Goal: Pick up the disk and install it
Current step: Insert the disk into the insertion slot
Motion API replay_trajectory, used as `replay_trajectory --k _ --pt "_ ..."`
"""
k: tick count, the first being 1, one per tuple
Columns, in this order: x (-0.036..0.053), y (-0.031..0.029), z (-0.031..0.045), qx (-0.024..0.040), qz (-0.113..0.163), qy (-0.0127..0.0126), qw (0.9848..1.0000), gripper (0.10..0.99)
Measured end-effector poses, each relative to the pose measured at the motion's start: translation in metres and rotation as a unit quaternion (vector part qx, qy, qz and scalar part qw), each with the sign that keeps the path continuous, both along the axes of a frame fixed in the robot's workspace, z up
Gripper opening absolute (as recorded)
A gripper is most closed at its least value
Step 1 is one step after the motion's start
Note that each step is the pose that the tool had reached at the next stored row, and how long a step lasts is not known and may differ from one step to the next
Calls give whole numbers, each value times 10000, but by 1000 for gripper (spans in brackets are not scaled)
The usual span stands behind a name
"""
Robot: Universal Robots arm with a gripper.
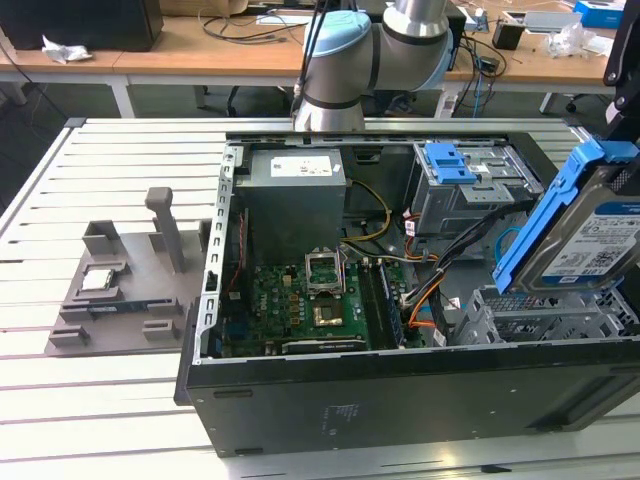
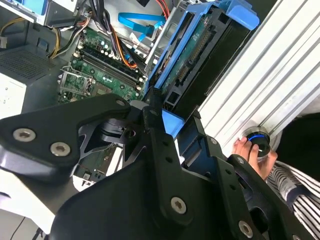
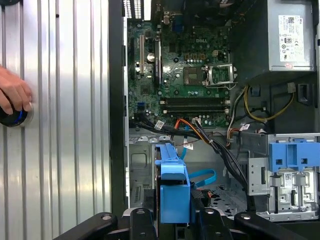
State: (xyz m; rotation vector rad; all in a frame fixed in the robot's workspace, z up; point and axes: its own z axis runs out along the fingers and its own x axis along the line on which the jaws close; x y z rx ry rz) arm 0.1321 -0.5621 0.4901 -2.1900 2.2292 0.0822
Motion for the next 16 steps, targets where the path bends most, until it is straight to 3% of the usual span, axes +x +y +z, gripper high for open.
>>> replay_trajectory --k 3,13,16 --pt "0 0 -95 -3 0 3 10000 365" --pt "9 61 -215 -31 0 4 10000 365" --pt "9 73 -283 -36 0 4 10000 365"
